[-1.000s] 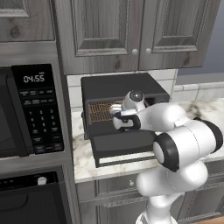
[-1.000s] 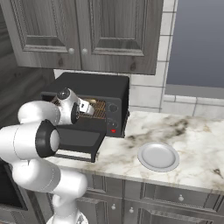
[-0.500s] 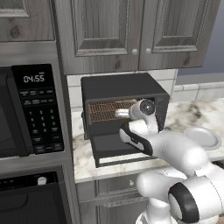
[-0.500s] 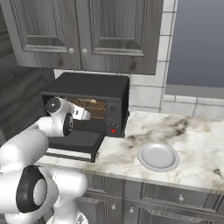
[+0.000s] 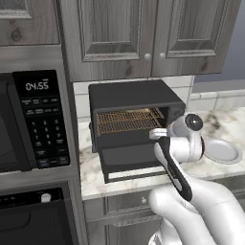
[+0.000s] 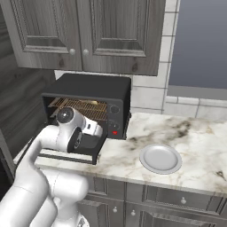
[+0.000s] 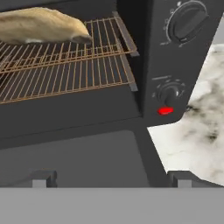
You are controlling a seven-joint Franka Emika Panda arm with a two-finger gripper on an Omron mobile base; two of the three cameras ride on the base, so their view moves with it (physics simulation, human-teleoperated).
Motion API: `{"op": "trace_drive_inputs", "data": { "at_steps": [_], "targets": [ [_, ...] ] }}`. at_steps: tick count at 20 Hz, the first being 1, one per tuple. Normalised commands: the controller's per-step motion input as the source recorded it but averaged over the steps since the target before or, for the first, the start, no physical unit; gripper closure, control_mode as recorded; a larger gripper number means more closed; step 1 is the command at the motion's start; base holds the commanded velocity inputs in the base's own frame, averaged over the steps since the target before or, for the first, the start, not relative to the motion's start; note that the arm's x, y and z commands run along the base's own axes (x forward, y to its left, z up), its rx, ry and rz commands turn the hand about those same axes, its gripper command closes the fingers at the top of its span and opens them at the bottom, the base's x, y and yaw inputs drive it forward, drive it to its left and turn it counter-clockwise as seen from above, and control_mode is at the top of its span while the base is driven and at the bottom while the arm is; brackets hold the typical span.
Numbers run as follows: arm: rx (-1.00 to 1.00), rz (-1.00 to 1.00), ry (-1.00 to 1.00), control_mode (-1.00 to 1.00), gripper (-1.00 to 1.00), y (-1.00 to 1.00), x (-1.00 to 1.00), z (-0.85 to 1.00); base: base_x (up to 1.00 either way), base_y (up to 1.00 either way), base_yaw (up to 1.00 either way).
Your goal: Pull the toaster oven rack outwards. Pick up the baguette from the plate and place it on the toaster oven rack. Close the toaster oven door fully and set the temperature to the lowest setting.
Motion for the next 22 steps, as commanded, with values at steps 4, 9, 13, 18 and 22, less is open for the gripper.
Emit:
{"op": "trace_drive_inputs", "data": {
  "at_steps": [4,9,13,18,22],
  "targets": [
    [0.01,0.05,0.46,-1.00,-1.00,-0.90,-0.26,0.01,0.00,0.00,0.00],
    [0.00,0.07,0.65,-1.00,-1.00,-0.69,0.00,-0.03,0.00,0.00,0.00],
    [0.00,0.11,0.33,-1.00,-1.00,-0.27,0.03,-0.22,0.00,0.00,0.00],
    [0.00,0.00,0.00,-1.00,-1.00,0.00,0.00,0.00,0.00,0.00,0.00],
    [0.00,0.00,0.00,-1.00,-1.00,0.00,0.00,0.00,0.00,0.00,0.00]
  ]
}}
